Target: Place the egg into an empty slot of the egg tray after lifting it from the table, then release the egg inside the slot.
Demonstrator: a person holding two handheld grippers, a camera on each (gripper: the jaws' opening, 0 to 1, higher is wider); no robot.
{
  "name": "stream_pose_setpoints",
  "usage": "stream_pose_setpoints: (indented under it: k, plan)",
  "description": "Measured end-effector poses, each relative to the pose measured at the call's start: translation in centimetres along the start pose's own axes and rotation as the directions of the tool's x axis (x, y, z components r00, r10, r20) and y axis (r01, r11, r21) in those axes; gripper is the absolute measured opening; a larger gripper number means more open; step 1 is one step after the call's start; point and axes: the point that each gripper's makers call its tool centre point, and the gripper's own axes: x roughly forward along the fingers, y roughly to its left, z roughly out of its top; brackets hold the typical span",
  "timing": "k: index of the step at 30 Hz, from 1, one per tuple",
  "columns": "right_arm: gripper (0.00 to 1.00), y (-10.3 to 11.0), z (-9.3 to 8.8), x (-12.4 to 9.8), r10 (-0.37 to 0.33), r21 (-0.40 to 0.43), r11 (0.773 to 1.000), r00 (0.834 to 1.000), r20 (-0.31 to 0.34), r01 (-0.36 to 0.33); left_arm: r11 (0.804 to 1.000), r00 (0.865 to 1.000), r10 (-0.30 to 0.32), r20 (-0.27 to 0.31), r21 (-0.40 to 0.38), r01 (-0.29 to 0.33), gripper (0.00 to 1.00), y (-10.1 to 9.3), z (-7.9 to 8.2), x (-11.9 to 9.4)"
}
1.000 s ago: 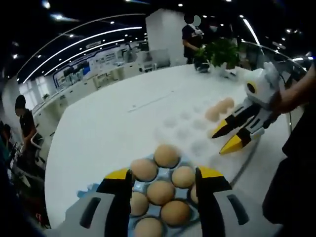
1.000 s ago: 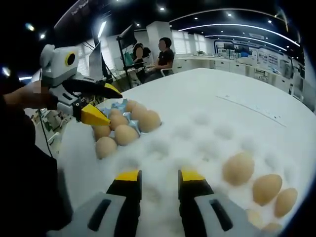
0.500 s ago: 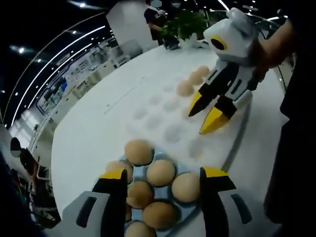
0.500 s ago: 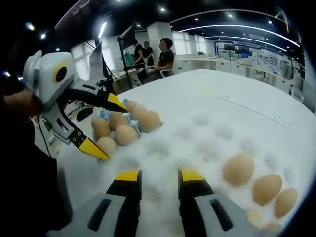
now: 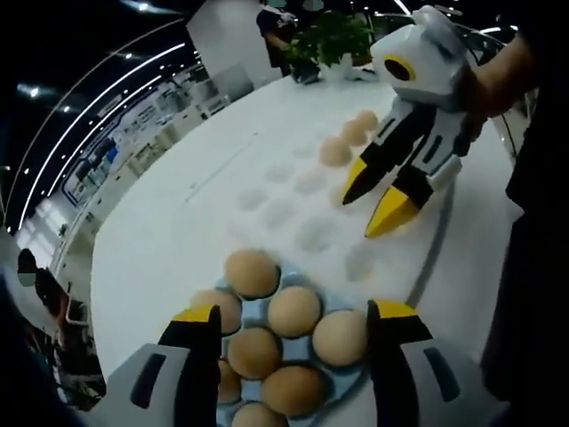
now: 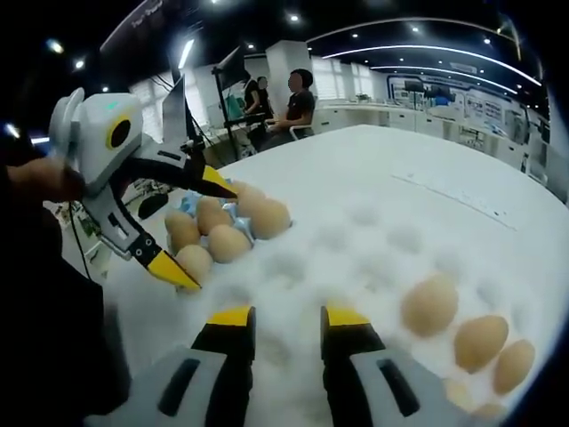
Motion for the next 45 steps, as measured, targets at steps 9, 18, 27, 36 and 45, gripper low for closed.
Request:
stream_pose_setpoints:
  k: [9,18,27,36,45]
  plan:
    - [0.35,0.6,-0.3,0.0,0.036,-0.019,0.999,0.994,-0.100,-0.038,1.000,1.000,-0.002,-0.013,0.031,0.003,0.68,0.1,0.1,0.0]
    - [0.34,-0.5,0.0,-1.4,-0.001,-0.051,0.999,0.992,-0.123,-0.005,0.996,1.000,-0.020,-0.003,0.082,0.020,0.65,-0.4,0.3,0.0]
    - [0.30,-5.1,2.4,-2.8,-0.154,-0.158,0.978,0.983,-0.095,0.138,0.996,0.999,-0.037,-0.010,0.075,0.038,0.60,-0.8,0.2,0.0]
    - [0.28,-8.9,1.5,-3.0,-0.261,-0.281,0.936,0.953,-0.153,0.211,0.996,0.999,-0.039,-0.013,0.086,0.040,0.56,-1.3,0.3,-0.1]
    - [0.28,-9.1,0.8,-2.6,-0.200,-0.312,0.940,0.963,-0.182,0.136,0.993,0.997,-0.073,-0.009,0.091,0.074,0.48,-1.9,0.3,-0.2]
